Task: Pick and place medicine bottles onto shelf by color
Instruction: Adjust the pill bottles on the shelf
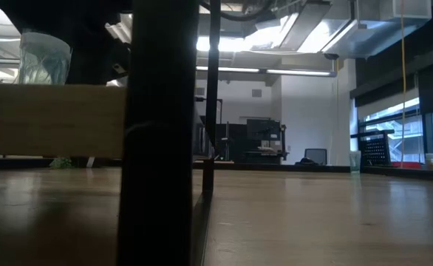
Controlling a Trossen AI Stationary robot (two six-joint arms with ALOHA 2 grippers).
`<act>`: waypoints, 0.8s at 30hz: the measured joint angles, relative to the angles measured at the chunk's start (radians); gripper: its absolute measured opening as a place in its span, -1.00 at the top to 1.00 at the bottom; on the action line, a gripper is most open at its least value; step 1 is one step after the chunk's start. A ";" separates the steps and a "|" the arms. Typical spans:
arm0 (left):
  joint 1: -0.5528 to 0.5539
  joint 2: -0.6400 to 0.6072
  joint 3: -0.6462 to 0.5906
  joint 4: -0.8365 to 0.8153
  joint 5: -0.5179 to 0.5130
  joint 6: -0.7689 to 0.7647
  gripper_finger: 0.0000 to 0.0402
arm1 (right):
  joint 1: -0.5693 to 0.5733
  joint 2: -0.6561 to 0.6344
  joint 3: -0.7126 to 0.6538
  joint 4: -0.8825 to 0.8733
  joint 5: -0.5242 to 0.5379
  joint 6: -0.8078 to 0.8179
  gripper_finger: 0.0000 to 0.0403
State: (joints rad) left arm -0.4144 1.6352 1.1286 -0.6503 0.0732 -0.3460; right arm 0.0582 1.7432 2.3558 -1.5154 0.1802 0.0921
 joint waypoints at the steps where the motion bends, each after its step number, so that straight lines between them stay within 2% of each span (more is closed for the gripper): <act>1: -0.001 0.000 0.000 0.002 0.001 0.000 0.30 | 0.000 0.000 0.000 0.000 0.000 0.000 0.15; 24: -0.029 0.000 0.000 0.018 0.011 -0.025 0.30 | 0.000 0.000 0.000 0.000 0.000 0.000 0.15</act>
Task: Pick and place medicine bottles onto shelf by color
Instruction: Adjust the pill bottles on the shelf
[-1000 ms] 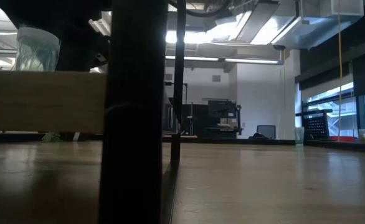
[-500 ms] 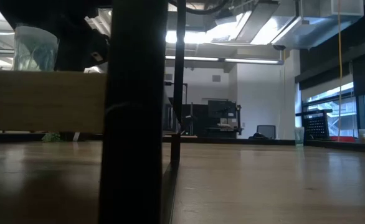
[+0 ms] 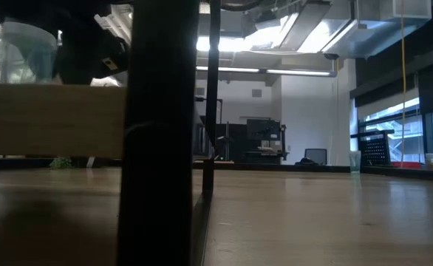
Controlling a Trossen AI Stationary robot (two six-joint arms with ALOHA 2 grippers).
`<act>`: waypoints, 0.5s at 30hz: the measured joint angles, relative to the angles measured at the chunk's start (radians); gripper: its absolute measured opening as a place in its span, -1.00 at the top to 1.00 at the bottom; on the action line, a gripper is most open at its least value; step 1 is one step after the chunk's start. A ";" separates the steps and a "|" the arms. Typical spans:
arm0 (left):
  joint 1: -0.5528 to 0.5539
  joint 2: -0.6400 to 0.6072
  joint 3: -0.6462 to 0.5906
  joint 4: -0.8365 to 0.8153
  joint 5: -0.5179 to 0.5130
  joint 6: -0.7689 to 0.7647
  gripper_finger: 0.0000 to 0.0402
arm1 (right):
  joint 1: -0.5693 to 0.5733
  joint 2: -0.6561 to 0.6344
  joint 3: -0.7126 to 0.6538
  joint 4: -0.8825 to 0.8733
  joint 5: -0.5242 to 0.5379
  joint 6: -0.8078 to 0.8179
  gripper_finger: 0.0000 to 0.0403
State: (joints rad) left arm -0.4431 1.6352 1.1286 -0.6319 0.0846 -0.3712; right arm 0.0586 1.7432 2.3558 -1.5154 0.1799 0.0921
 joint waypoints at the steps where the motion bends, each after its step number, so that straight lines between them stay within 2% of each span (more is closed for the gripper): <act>1: 0.000 0.000 0.000 0.000 0.007 -0.005 0.30 | 0.000 0.000 0.000 0.000 0.000 0.000 0.15; 15: -0.023 0.008 0.000 0.028 -0.001 -0.014 0.30 | 0.000 0.000 0.000 0.000 0.000 0.000 0.15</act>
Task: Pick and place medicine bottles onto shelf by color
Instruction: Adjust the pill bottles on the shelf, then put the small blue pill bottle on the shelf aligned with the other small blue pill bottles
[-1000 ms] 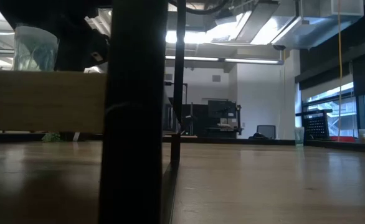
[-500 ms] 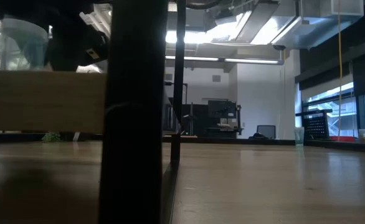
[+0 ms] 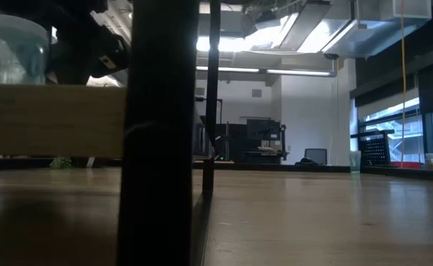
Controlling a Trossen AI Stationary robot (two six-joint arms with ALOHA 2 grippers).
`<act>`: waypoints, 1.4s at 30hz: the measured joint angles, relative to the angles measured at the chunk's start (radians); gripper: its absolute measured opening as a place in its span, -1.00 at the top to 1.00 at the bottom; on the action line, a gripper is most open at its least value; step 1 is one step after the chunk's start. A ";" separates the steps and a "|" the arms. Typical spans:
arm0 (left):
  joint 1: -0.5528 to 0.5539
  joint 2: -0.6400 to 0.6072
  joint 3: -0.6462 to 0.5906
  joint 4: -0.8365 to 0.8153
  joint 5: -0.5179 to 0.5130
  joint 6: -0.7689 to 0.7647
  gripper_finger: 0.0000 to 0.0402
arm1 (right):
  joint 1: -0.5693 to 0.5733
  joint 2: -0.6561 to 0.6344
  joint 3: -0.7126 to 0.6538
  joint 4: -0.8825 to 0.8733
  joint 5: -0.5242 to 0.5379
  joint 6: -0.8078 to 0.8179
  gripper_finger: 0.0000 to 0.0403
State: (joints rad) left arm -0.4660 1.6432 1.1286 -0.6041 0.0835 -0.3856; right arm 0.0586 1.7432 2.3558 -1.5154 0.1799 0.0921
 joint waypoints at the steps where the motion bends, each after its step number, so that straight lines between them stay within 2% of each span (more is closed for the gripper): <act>1: 0.000 0.000 0.000 -0.003 -0.014 0.002 0.30 | 0.000 0.000 0.000 0.000 0.000 0.000 0.15; 12: 0.011 -0.003 0.000 -0.015 -0.068 0.030 0.30 | 0.000 0.000 0.000 0.000 0.000 0.000 0.15; 19: 0.039 -0.062 0.000 -0.059 -0.118 0.014 0.30 | 0.000 -0.001 0.000 0.009 0.002 -0.024 0.15; 27: 0.101 -0.203 0.000 -0.141 -0.225 -0.008 0.30 | -0.005 -0.039 0.001 0.016 0.009 0.013 0.15; 31: 0.146 -0.284 0.000 -0.180 -0.291 -0.039 0.30 | -0.027 -0.062 0.001 -0.046 0.066 0.084 0.15; 35: 0.203 -0.366 0.000 -0.195 -0.362 -0.085 0.30 | -0.067 -0.079 -0.015 -0.057 0.083 0.112 0.15; 39: 0.268 -0.440 0.000 -0.199 -0.387 -0.102 0.30 | -0.111 -0.080 -0.031 -0.055 0.084 0.092 0.15; 42: 0.319 -0.489 0.000 -0.213 -0.390 -0.087 0.30 | -0.166 -0.079 -0.053 -0.054 0.145 0.164 0.15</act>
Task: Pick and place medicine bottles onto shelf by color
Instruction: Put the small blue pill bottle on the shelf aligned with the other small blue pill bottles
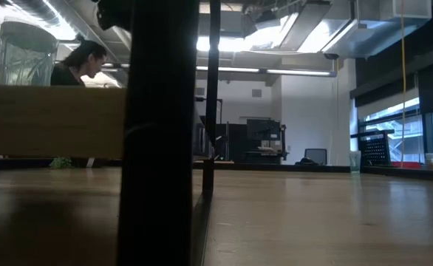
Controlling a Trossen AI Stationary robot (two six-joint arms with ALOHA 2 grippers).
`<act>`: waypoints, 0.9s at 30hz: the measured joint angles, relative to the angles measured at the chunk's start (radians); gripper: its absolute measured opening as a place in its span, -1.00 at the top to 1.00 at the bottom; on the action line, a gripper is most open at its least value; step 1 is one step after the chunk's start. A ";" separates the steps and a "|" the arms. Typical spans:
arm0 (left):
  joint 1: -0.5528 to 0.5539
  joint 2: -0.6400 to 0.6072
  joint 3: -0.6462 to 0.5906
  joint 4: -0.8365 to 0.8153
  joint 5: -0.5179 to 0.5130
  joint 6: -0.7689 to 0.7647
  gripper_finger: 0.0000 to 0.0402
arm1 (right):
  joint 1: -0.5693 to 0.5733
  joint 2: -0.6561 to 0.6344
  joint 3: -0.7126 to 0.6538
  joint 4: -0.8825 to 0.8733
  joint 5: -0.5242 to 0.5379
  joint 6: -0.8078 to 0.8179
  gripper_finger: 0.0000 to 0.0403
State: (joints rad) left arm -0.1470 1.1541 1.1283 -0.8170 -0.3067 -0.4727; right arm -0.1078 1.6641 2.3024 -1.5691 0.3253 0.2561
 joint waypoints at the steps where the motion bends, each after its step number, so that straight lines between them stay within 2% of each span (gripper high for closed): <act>1: 0.019 -0.011 0.001 0.003 -0.003 0.011 0.30 | -0.027 0.000 -0.014 -0.001 0.024 0.035 0.15; 5: 0.100 -0.050 0.001 -0.008 -0.009 0.058 0.30 | -0.164 0.002 -0.082 0.000 0.001 0.156 0.15; 11: 0.242 -0.075 0.003 0.004 -0.009 0.174 0.30 | -0.397 0.002 -0.261 -0.002 -0.085 0.240 0.15; 17: 0.380 -0.078 0.001 0.007 0.008 0.306 0.30 | -0.581 0.002 -0.457 0.007 -0.089 0.335 0.15; 22: 0.471 -0.070 0.001 0.033 0.061 0.384 0.30 | -0.688 0.002 -0.602 0.070 -0.033 0.338 0.15; 27: 0.541 -0.069 0.001 0.068 0.095 0.387 0.30 | -0.793 0.003 -0.716 0.226 -0.068 0.237 0.15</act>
State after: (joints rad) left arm 0.3940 1.0855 1.1290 -0.7492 -0.2119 -0.0857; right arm -0.9009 1.6669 1.5861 -1.3436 0.2573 0.4927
